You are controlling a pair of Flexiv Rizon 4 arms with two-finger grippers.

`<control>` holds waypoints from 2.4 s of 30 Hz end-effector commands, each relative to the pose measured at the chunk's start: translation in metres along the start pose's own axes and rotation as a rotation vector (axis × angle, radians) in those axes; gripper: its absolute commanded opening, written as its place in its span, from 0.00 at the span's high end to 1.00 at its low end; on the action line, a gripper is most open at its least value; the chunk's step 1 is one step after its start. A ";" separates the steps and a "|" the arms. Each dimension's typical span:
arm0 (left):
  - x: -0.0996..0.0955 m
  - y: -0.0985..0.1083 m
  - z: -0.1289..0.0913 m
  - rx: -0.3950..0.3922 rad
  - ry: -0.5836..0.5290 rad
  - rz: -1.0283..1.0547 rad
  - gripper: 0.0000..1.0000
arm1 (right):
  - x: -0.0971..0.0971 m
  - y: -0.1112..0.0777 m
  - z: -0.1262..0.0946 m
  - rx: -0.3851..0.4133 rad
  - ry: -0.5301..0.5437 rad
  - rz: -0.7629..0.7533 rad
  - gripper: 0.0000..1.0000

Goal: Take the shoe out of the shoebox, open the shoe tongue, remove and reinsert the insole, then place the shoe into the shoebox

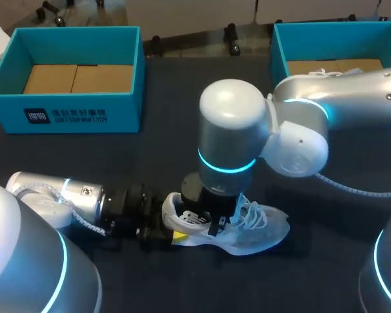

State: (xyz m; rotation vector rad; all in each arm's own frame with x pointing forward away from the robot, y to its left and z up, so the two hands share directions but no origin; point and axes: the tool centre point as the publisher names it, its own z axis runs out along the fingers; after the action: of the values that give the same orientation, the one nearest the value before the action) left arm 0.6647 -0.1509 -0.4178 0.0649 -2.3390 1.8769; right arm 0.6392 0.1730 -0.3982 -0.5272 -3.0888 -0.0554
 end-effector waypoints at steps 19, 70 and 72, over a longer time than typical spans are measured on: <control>-0.003 -0.002 0.001 -0.001 -0.005 -0.002 1.00 | 0.003 -0.019 -0.043 -0.197 -0.140 0.042 1.00; -0.003 -0.002 0.001 -0.001 -0.005 -0.002 1.00 | -0.008 0.017 -0.087 -0.306 -0.070 -0.184 0.63; -0.003 -0.002 0.001 -0.001 -0.005 -0.002 1.00 | -0.009 0.016 -0.088 -0.305 -0.071 -0.173 0.62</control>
State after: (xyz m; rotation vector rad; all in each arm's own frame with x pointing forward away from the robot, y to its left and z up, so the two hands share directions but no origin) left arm 0.6671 -0.1520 -0.4166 0.0713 -2.3430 1.8774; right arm 0.6539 0.1819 -0.3112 -0.2567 -3.1994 -0.5339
